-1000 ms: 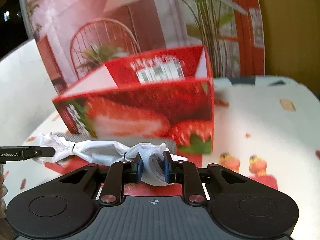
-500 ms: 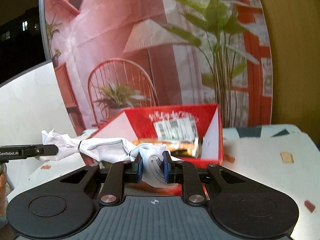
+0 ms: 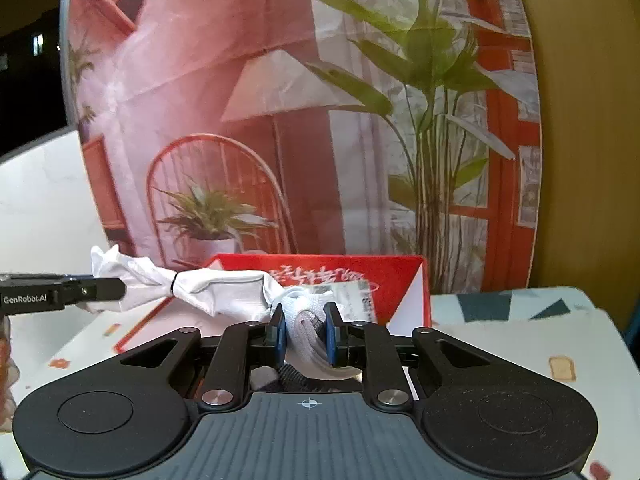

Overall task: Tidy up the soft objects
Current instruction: 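Lift the white cloth with both grippers over the red box, then lower the white cloth into the box and open both grippers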

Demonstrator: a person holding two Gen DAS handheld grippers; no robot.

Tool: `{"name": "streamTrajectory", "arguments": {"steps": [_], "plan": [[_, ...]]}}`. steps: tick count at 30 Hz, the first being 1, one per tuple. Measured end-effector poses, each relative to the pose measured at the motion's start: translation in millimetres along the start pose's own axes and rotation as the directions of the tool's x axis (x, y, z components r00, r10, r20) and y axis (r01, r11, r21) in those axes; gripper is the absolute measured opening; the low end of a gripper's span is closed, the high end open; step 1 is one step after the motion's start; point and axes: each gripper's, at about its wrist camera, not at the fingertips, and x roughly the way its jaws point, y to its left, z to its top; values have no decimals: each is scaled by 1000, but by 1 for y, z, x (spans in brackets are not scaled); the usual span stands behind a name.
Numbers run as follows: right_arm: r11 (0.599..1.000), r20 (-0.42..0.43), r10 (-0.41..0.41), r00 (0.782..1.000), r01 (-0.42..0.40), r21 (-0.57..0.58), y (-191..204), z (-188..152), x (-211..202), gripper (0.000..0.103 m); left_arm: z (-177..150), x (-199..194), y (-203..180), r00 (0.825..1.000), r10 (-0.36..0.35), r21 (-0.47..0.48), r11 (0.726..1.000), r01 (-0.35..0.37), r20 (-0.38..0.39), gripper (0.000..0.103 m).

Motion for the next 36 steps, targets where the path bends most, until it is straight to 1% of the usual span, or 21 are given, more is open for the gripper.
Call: {"name": "streamTrajectory", "arguments": {"steps": [3, 7, 11, 14, 18, 21, 27, 29, 30, 31, 32, 33, 34, 36], "plan": [[1000, -26, -26, 999, 26, 3, -2, 11, 27, 16, 9, 25, 3, 999, 15, 2, 1000, -15, -33, 19], [998, -83, -56, 995, 55, -20, -1, 24, 66, 16, 17, 59, 10, 995, 41, -38, 998, -45, -94, 19], [996, -145, -80, 986, 73, -55, 2, 30, 99, 16, 19, 89, 13, 986, 53, -51, 997, -62, -160, 19], [995, -198, -94, 976, 86, -49, 1, 29, 119, 16, 16, 105, 12, 977, 49, -43, 997, -59, -208, 19], [995, -255, -96, 962, 95, -16, -3, 22, 134, 16, 8, 118, 10, 966, 30, -32, 999, -39, -257, 20], [994, -286, -108, 952, 107, -19, -4, 15, 141, 16, 4, 125, 11, 960, 22, -25, 999, -30, -280, 20], [991, -293, -136, 946, 129, -42, -4, 8, 144, 18, 4, 126, 11, 958, 20, -5, 1000, -23, -286, 22], [991, -301, -137, 944, 130, -43, -5, 7, 145, 21, 4, 124, 11, 958, 17, 3, 1000, -17, -286, 25], [990, -303, -141, 943, 134, -45, -4, 6, 144, 22, 4, 124, 10, 957, 15, 8, 1000, -13, -288, 31], [990, -304, -143, 942, 136, -46, -4, 5, 144, 24, 4, 123, 9, 957, 15, 14, 1000, -11, -290, 41], [990, -306, -141, 942, 134, -44, -4, 4, 143, 26, 4, 121, 9, 957, 15, 18, 1000, -11, -289, 46], [990, -304, -143, 942, 136, -43, -4, 4, 142, 27, 4, 119, 9, 959, 14, 21, 1000, -9, -284, 55], [989, -299, -145, 943, 138, -45, -4, 4, 140, 28, 5, 117, 8, 961, 13, 25, 1000, -6, -277, 58], [989, -292, -150, 945, 140, -53, -2, 4, 136, 34, 5, 112, 6, 963, 18, 40, 999, -7, -270, 58]]}}
